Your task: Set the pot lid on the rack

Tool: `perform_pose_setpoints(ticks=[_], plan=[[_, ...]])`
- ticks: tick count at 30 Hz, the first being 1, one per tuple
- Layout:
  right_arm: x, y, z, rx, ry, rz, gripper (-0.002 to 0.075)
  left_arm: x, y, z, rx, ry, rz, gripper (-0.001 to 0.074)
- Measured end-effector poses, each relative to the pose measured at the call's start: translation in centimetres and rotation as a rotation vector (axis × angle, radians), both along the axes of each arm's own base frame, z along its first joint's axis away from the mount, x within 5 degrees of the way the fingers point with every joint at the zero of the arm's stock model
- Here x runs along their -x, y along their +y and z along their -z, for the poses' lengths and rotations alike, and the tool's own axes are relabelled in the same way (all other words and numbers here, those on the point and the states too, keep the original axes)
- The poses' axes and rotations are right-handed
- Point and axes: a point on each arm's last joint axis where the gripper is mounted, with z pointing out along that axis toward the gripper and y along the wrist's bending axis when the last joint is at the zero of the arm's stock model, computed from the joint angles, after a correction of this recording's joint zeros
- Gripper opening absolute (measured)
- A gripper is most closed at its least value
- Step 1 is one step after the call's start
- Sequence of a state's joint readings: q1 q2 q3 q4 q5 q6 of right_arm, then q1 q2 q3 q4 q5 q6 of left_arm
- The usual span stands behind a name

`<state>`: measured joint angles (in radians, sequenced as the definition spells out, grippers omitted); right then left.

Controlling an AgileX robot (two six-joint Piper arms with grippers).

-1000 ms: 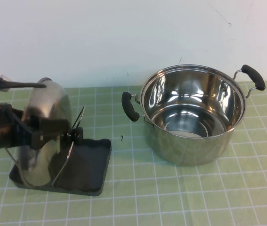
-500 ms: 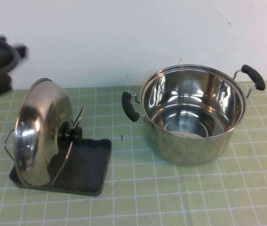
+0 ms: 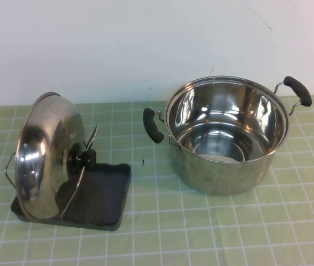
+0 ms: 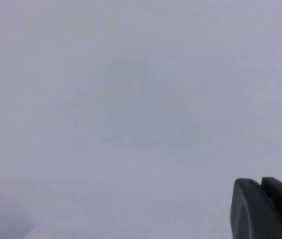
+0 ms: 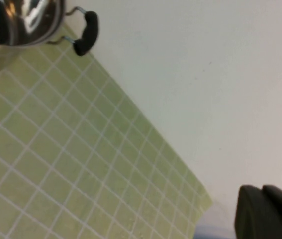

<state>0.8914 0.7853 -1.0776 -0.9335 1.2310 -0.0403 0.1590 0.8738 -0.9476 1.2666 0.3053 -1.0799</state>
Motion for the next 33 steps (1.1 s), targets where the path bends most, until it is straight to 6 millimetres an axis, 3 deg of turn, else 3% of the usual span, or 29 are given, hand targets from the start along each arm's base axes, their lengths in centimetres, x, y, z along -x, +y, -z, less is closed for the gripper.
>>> perform_pose_setpoints(ticks=[3,6,9,12,16,18,23,28,33], plan=[[0.8,-0.2,0.3,-0.058,0.059,-0.041,-0.0001,0.6,1.6,2.0,0.05,0.286,-0.211,0.0002],[1.8,-0.4,0.5,-0.13,0.108,-0.085,-0.0001,1.2,1.3,3.8,0.28,0.496,-0.234,0.0001],[3.4,-0.7,0.8,-0.227,0.18,-0.178,-0.0001,1.6,-1.1,5.1,0.433,0.682,-0.021,0.0],[5.6,-1.6,0.9,-0.347,0.195,-0.297,-0.0001,2.5,-4.4,5.2,0.449,0.793,0.362,-0.0001],[7.9,-3.4,1.9,-0.469,0.107,-0.404,-0.0001,4.8,-7.4,3.7,0.375,0.682,0.7,-0.0001],[8.4,-3.9,3.6,-0.478,0.082,-0.423,-0.0001,6.2,-8.2,3.6,0.343,0.602,0.787,-0.0001],[8.6,-3.5,9.4,-0.504,0.031,-0.499,-0.0001,9.6,-9.2,6.3,0.208,0.464,0.854,-0.0001],[7.9,-1.6,14.1,-0.535,-0.034,-0.598,-0.0001,11.2,-9.6,9.5,0.106,0.243,0.879,-0.0001],[7.5,-0.8,16.5,-0.537,-0.009,-0.607,-0.0001,11.5,-10.1,12.3,0.133,0.136,0.94,-0.0001]])
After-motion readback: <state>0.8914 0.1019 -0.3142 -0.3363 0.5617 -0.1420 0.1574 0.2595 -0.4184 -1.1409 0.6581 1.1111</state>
